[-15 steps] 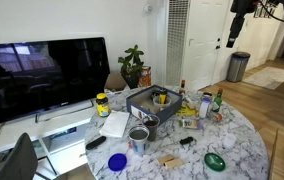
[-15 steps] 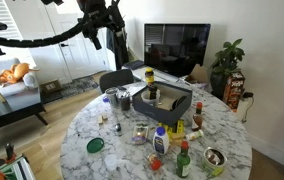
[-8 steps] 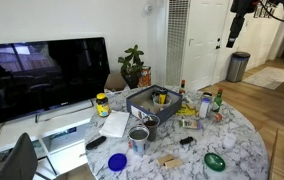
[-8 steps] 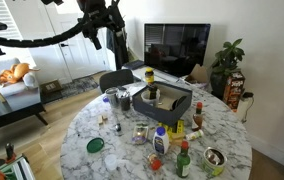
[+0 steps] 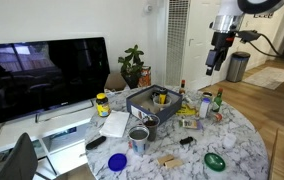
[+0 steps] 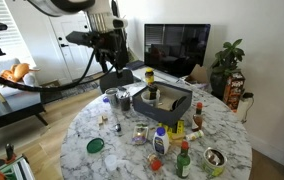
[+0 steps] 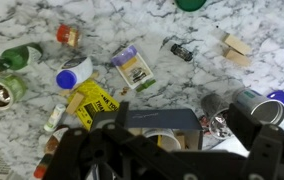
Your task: Pick up the toy car and place it the right way up on the table
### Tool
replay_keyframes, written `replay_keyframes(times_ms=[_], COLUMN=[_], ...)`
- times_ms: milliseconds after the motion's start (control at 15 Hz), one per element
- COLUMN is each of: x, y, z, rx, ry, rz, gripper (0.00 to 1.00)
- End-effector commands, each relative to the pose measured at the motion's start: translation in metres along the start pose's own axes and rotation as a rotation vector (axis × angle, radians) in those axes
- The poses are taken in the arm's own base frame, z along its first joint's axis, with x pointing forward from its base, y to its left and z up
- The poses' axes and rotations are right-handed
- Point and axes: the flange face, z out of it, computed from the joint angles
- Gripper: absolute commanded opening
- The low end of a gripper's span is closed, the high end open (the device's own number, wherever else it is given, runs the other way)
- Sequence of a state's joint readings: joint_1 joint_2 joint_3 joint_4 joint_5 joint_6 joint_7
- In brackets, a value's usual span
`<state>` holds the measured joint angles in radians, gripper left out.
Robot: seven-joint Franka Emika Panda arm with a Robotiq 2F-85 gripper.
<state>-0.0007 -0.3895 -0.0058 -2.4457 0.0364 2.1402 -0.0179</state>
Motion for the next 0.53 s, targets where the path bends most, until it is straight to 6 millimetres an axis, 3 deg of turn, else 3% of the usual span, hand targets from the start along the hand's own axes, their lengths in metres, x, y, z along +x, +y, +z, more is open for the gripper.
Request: replay_keyframes(times_ms=[0, 267, 333, 467], x=[0.011, 0.020, 0.015, 0.017], y=[-0.004, -0.003, 0.000, 0.001], z=[0.080, 0.150, 0.126, 0.149], rx=[0.052, 0.092, 0.068, 0.075], ry=[-0.027, -0.077, -0.055, -0.080], rz=[0.195, 0.400, 0.309, 0.359], gripper=[1.00, 1.00, 1.00, 1.00])
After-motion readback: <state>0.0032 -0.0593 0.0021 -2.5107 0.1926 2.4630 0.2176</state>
